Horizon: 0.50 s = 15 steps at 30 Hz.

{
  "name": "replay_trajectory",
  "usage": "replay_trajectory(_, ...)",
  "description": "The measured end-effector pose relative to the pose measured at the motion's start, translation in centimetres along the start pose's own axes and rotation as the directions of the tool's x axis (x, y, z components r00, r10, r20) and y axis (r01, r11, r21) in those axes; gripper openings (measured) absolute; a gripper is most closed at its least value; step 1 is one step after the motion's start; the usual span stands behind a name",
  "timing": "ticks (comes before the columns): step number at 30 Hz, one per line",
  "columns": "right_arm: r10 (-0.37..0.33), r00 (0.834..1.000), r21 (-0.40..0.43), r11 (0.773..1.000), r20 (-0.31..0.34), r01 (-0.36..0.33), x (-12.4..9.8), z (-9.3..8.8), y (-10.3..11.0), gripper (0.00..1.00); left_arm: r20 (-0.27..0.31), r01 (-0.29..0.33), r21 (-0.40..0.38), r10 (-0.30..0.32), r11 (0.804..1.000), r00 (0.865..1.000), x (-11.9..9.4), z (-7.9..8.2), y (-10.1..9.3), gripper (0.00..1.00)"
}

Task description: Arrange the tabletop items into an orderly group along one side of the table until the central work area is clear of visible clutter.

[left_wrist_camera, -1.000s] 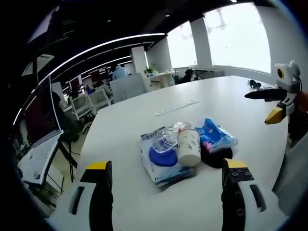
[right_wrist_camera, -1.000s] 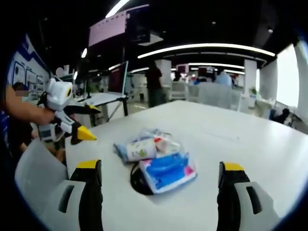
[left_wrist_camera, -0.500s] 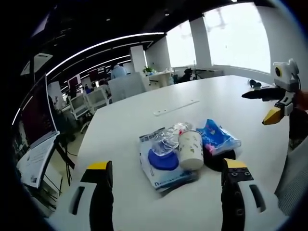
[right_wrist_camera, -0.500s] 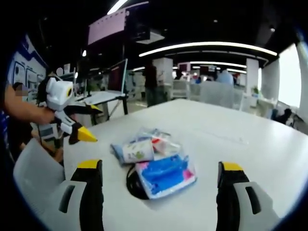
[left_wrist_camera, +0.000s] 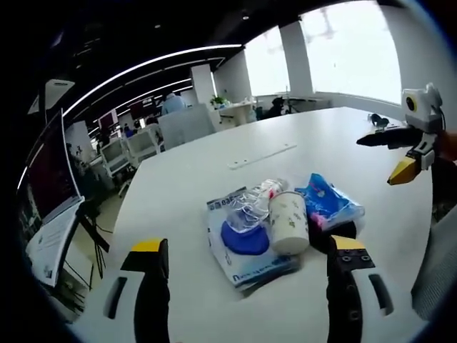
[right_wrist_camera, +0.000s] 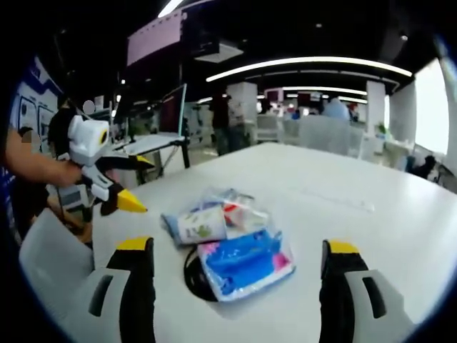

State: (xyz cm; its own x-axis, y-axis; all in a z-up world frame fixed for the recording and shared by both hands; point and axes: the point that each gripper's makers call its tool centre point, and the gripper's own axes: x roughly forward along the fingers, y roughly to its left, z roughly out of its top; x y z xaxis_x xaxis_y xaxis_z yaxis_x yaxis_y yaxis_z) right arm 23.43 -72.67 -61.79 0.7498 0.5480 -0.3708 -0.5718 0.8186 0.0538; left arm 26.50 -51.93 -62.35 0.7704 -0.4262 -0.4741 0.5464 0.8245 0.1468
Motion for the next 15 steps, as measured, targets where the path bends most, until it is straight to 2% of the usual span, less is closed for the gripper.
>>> replay_trajectory(15,0.012,1.000,0.010,1.000,-0.007,-0.012,1.9,0.2,-0.8,0.93,-0.022,0.009,0.041,-0.009,0.999,1.000,1.7,0.1,0.8,0.89)
